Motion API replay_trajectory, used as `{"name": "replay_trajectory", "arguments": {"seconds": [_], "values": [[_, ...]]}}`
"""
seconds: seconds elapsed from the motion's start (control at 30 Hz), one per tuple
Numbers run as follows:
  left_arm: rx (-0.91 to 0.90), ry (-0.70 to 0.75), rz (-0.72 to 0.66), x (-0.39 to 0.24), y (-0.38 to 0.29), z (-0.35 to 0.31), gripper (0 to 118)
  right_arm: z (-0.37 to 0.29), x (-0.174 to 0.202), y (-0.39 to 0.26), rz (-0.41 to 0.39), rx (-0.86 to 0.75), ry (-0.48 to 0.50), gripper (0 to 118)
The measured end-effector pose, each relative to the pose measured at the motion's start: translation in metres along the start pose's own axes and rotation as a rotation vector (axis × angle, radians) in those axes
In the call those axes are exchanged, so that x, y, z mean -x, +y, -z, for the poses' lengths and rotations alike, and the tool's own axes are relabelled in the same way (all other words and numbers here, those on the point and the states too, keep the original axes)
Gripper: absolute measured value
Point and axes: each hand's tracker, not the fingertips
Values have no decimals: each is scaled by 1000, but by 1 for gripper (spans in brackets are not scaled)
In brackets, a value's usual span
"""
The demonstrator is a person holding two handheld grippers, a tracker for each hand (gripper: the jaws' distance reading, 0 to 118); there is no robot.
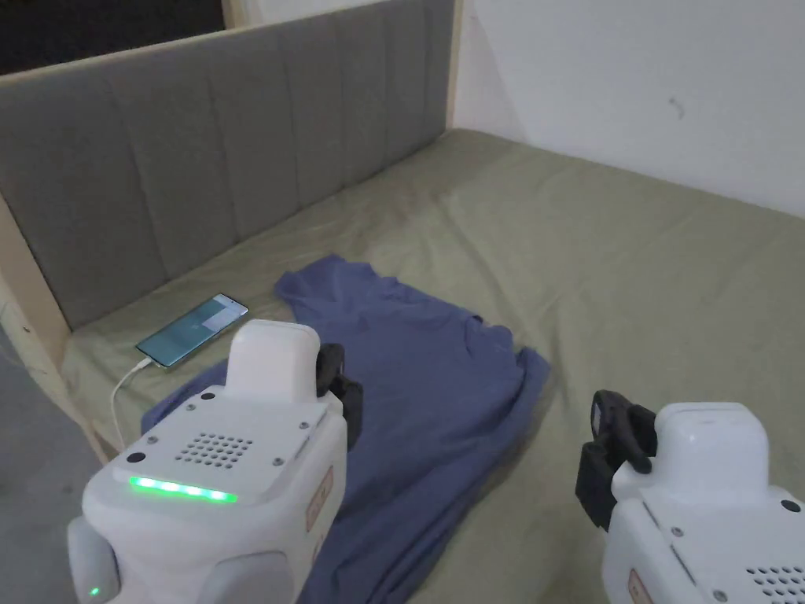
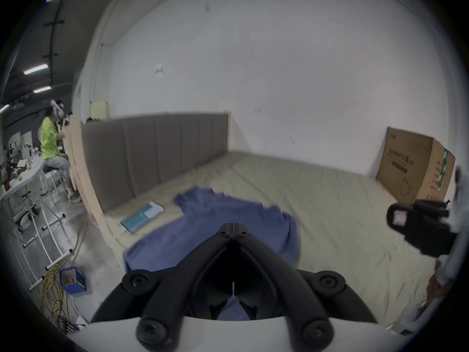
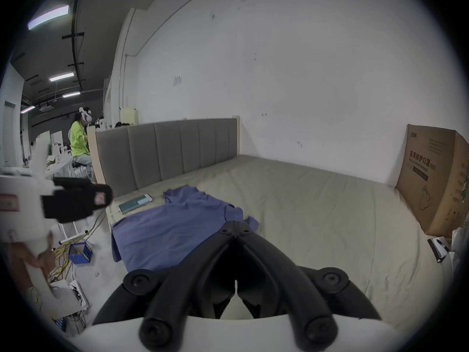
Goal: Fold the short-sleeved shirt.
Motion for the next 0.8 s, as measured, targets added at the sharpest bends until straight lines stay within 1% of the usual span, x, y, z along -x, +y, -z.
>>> {"name": "replay_trajectory", "arguments": {"seconds": [0.1,0.17,0.2,0.27,0.3,0.33,0.37,0.4,0.47,0.5,0.57,0.6,0.63,0.73,0.77,0.8], "values": [[151,-26,-31,3,-25,67,0,20,-8,-11,12,62,-15,0],[225,-30,-78,4,-42,106,0,33,-16,-19,33,105,-20,0],[252,-31,-106,6,-51,125,0,40,-21,-23,42,125,-26,0],[224,-14,-174,8,-64,145,0,50,-29,-29,54,153,-36,0],[228,-21,-189,10,-68,152,20,54,-33,-32,56,171,-49,0],[262,-24,-204,10,-69,159,48,57,-37,-34,60,186,-57,0],[283,-46,-208,9,-70,162,70,59,-40,-37,63,199,-63,0],[295,-49,-205,7,-71,164,84,61,-44,-39,61,217,-74,0],[298,-53,-178,1,-75,162,94,60,-48,-45,56,228,-95,0],[306,-62,-153,-3,-76,162,101,59,-50,-49,57,234,-105,0],[315,-72,-119,-10,-81,162,113,61,-55,-56,83,268,-102,0],[314,-80,-114,-13,-83,162,116,61,-56,-60,105,284,-95,0],[325,-94,-103,-17,-83,165,116,61,-58,-62,124,293,-93,0],[439,-86,-76,-24,-88,184,116,60,-59,-65,147,304,-76,0],[508,-83,-65,-25,-88,193,113,60,-58,-65,143,306,-69,0],[571,-66,-53,-25,-90,202,104,60,-57,-65,133,309,-65,0]]}}
